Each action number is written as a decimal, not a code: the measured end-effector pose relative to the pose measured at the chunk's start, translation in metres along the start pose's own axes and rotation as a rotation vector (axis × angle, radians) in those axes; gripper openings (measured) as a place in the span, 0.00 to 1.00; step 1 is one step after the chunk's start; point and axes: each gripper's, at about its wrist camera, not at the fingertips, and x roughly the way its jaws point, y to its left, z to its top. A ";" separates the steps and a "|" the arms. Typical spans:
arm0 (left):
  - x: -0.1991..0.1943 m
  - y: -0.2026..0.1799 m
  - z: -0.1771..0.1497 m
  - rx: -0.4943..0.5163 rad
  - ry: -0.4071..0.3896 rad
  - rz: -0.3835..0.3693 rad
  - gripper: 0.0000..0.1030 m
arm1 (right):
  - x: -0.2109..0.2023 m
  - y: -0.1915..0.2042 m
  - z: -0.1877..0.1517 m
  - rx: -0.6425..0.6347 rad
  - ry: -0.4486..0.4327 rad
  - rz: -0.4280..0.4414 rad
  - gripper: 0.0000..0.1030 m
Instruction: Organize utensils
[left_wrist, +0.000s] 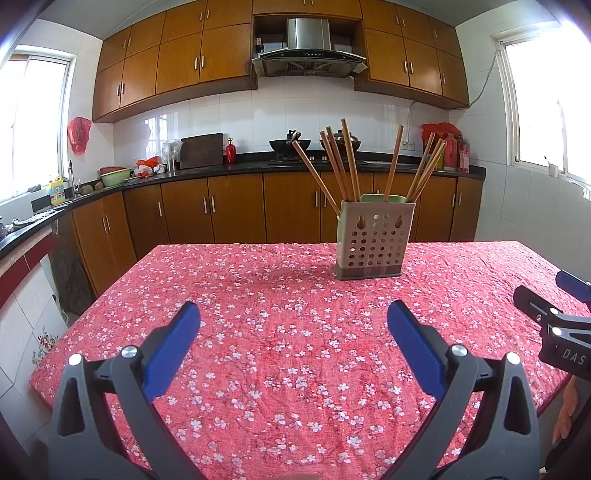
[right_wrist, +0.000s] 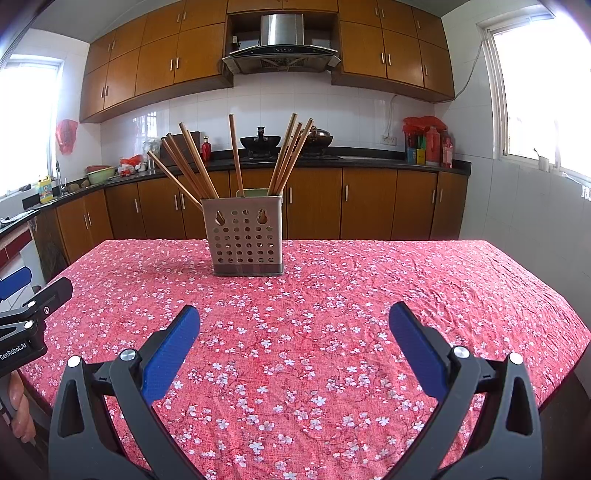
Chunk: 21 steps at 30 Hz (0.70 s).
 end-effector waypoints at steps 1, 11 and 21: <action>0.000 0.000 0.000 0.000 0.001 -0.001 0.96 | 0.000 0.000 0.000 0.000 0.000 0.000 0.98; 0.002 -0.001 0.000 -0.008 0.007 -0.001 0.96 | 0.000 0.000 0.000 0.001 0.001 0.001 0.98; 0.003 -0.002 0.000 -0.009 0.007 0.000 0.96 | 0.001 0.002 0.000 0.003 0.002 -0.001 0.98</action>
